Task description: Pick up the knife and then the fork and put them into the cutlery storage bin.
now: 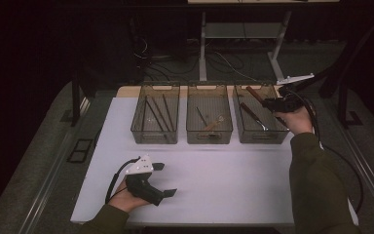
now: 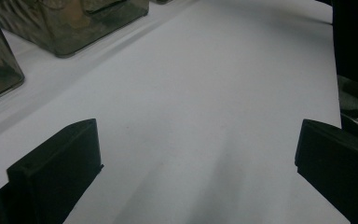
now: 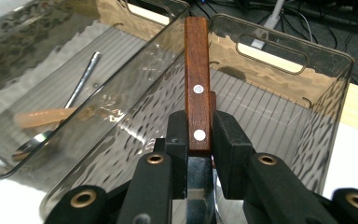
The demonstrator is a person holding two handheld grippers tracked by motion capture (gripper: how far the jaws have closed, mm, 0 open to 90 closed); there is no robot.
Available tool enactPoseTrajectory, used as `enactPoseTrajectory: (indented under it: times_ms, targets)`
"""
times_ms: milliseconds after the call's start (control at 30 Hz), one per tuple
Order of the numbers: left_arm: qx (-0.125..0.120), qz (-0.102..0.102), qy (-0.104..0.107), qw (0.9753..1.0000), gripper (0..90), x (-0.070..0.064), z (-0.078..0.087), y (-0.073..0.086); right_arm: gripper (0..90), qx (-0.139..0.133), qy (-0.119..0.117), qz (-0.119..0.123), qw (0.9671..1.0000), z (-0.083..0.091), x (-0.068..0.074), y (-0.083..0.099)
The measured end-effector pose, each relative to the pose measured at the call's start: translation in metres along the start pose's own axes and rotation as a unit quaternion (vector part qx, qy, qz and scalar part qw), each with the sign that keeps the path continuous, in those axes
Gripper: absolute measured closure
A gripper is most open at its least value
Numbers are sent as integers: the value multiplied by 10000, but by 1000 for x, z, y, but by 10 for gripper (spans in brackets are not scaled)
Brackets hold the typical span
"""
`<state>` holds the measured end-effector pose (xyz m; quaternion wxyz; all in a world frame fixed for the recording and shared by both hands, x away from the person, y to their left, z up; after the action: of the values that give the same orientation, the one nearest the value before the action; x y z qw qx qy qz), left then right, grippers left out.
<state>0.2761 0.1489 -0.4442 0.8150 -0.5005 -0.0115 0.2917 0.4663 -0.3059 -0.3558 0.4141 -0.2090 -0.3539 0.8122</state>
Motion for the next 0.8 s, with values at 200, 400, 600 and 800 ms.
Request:
enactPoseTrajectory:
  times_ms: [200, 400, 600, 800]
  targets:
    - [-22, 5, 28, 10000, 0, -1, 1, 0, 765, 303, 110, -34, 9995, -22, -1, 0]
    - [-44, 15, 34, 10000, 0, -1, 1, -1, 765, 557, 153, -78, 9983, -42, 0, 4]
    - [-32, 13, 46, 10000, 0, -1, 1, -1, 756, 874, 237, 26, 9959, -56, 5, 8]
    - [-30, 7, 54, 10000, 0, -1, 0, 0, 528, 792, 279, 94, 9964, -53, 7, 7]
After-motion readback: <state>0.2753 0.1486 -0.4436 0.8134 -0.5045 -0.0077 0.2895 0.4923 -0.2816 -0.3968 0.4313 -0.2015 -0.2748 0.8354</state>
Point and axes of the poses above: each handheld gripper's, and its own axes: z roughly backward along the jaws, y roughly out of its underside, x roughly to its left, the point moved 1 cm from there along -z, roughly forward along the jaws, and after that the axes turned 8 degrees about z, right-handed, at the moved point
